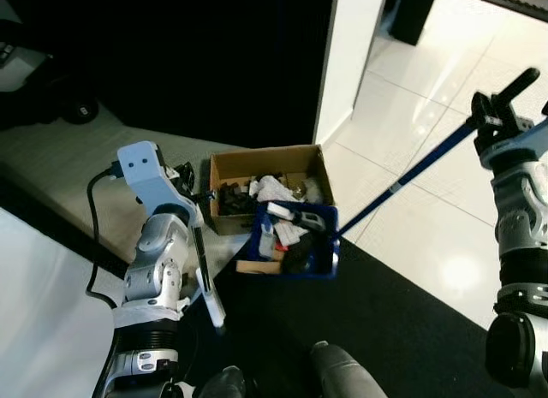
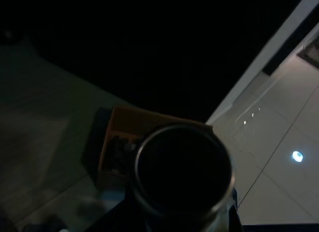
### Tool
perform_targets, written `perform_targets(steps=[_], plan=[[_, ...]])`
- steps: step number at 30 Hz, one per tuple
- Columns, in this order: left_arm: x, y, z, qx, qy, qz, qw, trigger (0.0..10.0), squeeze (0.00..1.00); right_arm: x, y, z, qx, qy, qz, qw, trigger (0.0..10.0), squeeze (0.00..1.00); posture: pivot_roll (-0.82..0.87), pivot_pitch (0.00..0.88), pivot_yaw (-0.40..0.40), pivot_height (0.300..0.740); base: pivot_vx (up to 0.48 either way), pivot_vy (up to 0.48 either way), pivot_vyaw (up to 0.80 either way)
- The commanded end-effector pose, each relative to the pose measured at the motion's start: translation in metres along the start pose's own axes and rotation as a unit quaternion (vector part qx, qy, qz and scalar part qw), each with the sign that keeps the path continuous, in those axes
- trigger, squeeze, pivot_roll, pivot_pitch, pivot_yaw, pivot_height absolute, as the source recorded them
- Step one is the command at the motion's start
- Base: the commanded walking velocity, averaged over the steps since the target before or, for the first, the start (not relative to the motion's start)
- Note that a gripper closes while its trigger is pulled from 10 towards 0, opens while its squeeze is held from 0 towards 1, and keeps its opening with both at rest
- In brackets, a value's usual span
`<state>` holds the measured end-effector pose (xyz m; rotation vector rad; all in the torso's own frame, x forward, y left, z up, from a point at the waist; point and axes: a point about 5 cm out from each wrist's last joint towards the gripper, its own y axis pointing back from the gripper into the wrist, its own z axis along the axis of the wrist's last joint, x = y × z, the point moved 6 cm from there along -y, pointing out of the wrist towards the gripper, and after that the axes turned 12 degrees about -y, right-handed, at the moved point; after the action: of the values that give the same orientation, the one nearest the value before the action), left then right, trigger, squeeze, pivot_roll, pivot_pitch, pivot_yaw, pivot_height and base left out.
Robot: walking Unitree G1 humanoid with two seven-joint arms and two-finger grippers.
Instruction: Sweep floor
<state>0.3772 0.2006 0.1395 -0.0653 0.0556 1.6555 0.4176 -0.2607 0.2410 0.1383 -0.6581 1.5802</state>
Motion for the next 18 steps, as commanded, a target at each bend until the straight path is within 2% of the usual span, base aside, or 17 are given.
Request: perform_targets(steps=[1,4,9,13,16,18], plan=[[-0.006,-0.002,0.021,-0.039,0.010,-0.001,0.999,10.0,0.00,0.028,-0.007,0.033,-0.057,-0.006,0.047,0.997,10.0,0.00,-0.04,0.065,-0.036,0.740,0.000,0.000,0.00],[-0.012,-0.004,0.027,-0.044,0.026,-0.013,0.999,10.0,0.00,0.032,-0.008,0.042,-0.073,-0.011,0.051,0.996,10.0,0.00,-0.04,0.064,-0.031,0.740,0.000,0.000,0.00],[-0.018,-0.010,0.033,-0.039,0.086,-0.016,0.995,10.0,0.00,0.038,-0.010,0.056,-0.096,-0.020,0.058,0.993,10.0,0.00,-0.06,0.061,-0.003,0.740,0.000,0.000,0.00],[-0.022,-0.010,0.033,-0.035,0.079,-0.021,0.996,10.0,0.00,0.042,-0.012,0.057,-0.102,-0.027,0.062,0.992,10.0,0.00,-0.06,0.058,-0.001,0.740,0.000,0.000,0.00],[-0.034,-0.007,0.032,-0.038,0.026,-0.050,0.998,10.0,0.00,0.043,-0.012,0.061,-0.116,-0.036,0.059,0.991,10.0,0.00,-0.05,0.054,0.000,0.740,0.000,0.000,0.00],[-0.037,-0.006,0.031,-0.038,0.016,-0.055,0.998,10.0,0.00,0.043,-0.012,0.062,-0.120,-0.038,0.057,0.990,10.0,0.00,-0.05,0.054,0.000,0.740,0.000,0.000,0.00]])
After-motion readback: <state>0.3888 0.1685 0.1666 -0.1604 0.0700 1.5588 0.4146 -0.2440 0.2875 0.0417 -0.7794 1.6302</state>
